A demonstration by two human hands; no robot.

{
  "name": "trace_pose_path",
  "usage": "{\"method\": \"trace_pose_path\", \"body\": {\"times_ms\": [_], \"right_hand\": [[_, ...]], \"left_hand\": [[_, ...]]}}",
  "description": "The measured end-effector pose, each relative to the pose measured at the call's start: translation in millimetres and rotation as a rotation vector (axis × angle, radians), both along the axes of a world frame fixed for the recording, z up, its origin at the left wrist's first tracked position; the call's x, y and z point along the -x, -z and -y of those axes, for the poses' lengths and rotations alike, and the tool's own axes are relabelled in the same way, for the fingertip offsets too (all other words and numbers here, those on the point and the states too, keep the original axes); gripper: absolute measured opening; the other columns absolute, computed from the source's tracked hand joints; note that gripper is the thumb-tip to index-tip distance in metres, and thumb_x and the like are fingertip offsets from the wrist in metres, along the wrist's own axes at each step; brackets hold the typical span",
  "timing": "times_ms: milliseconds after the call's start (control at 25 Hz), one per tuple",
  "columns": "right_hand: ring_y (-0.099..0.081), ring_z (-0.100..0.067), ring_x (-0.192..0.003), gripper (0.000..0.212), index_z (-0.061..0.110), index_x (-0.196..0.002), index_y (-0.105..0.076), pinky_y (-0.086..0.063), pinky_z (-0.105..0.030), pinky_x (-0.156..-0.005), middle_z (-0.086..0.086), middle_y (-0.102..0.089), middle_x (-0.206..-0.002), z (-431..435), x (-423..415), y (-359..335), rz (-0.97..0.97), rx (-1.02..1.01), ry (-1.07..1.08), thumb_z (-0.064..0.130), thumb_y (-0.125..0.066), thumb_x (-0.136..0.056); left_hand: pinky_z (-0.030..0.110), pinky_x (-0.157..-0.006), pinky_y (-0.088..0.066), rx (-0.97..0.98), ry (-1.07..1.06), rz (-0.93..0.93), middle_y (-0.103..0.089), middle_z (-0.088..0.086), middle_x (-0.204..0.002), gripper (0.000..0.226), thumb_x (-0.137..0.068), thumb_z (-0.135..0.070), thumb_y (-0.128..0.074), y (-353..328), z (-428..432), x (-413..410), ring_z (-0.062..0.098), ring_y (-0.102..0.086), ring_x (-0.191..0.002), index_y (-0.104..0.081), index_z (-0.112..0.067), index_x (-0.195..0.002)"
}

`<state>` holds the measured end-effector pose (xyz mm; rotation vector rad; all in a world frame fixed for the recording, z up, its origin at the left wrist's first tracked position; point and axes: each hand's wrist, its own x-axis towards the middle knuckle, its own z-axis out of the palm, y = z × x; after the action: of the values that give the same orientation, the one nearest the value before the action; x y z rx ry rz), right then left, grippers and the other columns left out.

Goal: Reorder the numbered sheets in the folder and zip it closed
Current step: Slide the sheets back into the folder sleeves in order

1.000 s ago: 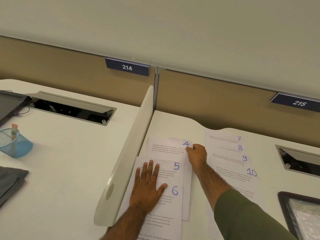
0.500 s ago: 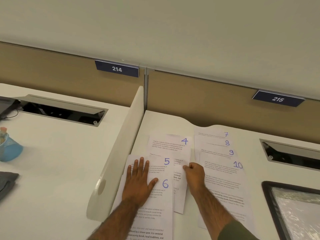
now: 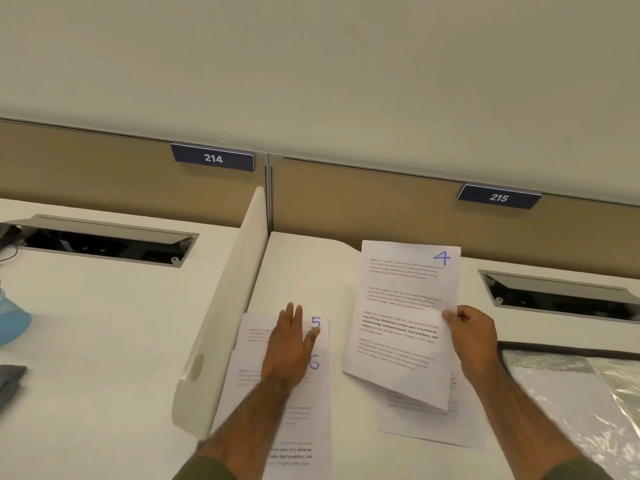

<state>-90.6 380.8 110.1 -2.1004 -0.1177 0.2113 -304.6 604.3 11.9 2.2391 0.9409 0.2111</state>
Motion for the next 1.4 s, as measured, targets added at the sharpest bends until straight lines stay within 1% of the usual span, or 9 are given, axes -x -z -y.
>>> {"method": "trace_pose_path", "body": {"times_ms": [80, 120, 160, 240, 440, 560, 760, 1080, 1400], "right_hand": [[-0.068, -0.030, -0.077, 0.017, 0.005, -0.085, -0.066, -0.055, -0.037, -0.070, -0.012, -0.071, -0.090, 16.6, 3.7, -13.6, -0.012, -0.033, 0.017, 0.015, -0.062, -0.098], [-0.069, -0.030, -0.078, 0.015, 0.005, -0.087, -0.066, -0.055, -0.038, -0.070, -0.011, -0.072, -0.091, 24.1, 7.7, -19.2, -0.026, -0.062, 0.021, 0.014, -0.062, -0.098], [-0.070, -0.030, -0.081, 0.014, 0.006, -0.088, -0.067, -0.057, -0.040, -0.071, -0.010, -0.072, -0.092, 31.2, 12.4, -24.6, -0.051, -0.094, 0.015, 0.013, -0.062, -0.099], [-0.072, -0.030, -0.083, 0.011, 0.007, -0.092, -0.067, -0.060, -0.043, -0.075, -0.006, -0.074, -0.093, 43.6, 23.6, -33.5, -0.117, -0.145, -0.014, 0.012, -0.061, -0.099], [-0.076, -0.030, -0.086, 0.012, 0.001, -0.098, -0.069, -0.062, -0.049, -0.081, -0.008, -0.078, -0.096, 67.5, 39.6, -31.6, -0.268, -0.187, -0.088, 0.010, -0.062, -0.098], [-0.076, -0.030, -0.085, 0.012, 0.000, -0.098, -0.070, -0.062, -0.050, -0.082, -0.010, -0.078, -0.096, 80.8, 41.4, -24.1, -0.296, -0.185, -0.128, 0.009, -0.062, -0.098], [-0.075, -0.032, -0.085, 0.012, -0.004, -0.096, -0.067, -0.062, -0.046, -0.076, -0.014, -0.077, -0.095, 104.9, 27.1, -21.7, -0.351, -0.227, -0.177, 0.006, -0.062, -0.098], [-0.075, -0.031, -0.086, 0.012, 0.000, -0.086, -0.064, -0.063, -0.049, -0.079, -0.012, -0.076, -0.094, 177.3, -40.3, -3.6, -0.371, -0.244, -0.259, 0.007, -0.066, -0.095], [-0.076, -0.027, -0.084, 0.008, -0.001, -0.094, -0.066, -0.063, -0.046, -0.078, -0.009, -0.078, -0.095, 265.7, -108.3, 1.5, -0.415, -0.256, -0.345, 0.007, -0.066, -0.095]], "left_hand": [[0.014, -0.100, -0.037, 0.181, -0.084, 0.147, -0.035, -0.003, -0.160, 0.058, -0.106, -0.046, -0.040, -23.2, 15.1, -13.8, 0.019, -0.042, -0.142, -0.036, -0.017, -0.156], [0.019, -0.095, -0.045, 0.286, -0.125, 0.211, -0.048, 0.000, -0.152, 0.051, -0.106, -0.042, -0.044, -29.7, 20.6, -20.0, 0.021, -0.051, -0.134, -0.047, -0.014, -0.148], [0.030, -0.100, -0.048, 0.378, -0.149, 0.270, -0.056, 0.004, -0.145, 0.047, -0.105, -0.040, -0.048, -33.8, 25.3, -26.1, 0.023, -0.055, -0.130, -0.056, -0.010, -0.141], [0.044, -0.107, -0.046, 0.581, -0.176, 0.341, -0.063, 0.004, -0.136, 0.044, -0.101, -0.041, -0.056, -40.3, 36.4, -32.5, 0.025, -0.060, -0.124, -0.062, -0.011, -0.132], [0.038, -0.091, -0.059, 0.905, -0.141, 0.412, -0.078, -0.001, -0.103, 0.022, -0.099, -0.031, -0.063, -53.0, 71.8, -29.2, 0.020, -0.074, -0.098, -0.073, -0.014, -0.111], [0.049, -0.089, -0.058, 0.934, -0.191, 0.408, -0.078, 0.006, -0.097, 0.022, -0.100, -0.025, -0.063, -51.8, 93.1, -27.7, 0.025, -0.074, -0.093, -0.073, -0.005, -0.103], [0.033, -0.068, -0.058, 0.910, -0.245, 0.419, -0.079, 0.005, -0.091, 0.018, -0.102, -0.014, -0.057, -73.6, 128.6, -32.2, 0.024, -0.076, -0.084, -0.072, -0.006, -0.102], [0.040, -0.074, -0.061, 0.812, -0.362, 0.450, -0.079, 0.008, -0.093, 0.018, -0.102, -0.014, -0.057, -87.1, 206.0, -83.4, 0.029, -0.076, -0.087, -0.071, -0.003, -0.104], [0.036, -0.068, -0.058, 0.699, -0.441, 0.437, -0.078, 0.008, -0.094, 0.017, -0.101, -0.014, -0.058, -96.1, 314.9, -125.8, 0.028, -0.076, -0.085, -0.073, -0.006, -0.100]]}}
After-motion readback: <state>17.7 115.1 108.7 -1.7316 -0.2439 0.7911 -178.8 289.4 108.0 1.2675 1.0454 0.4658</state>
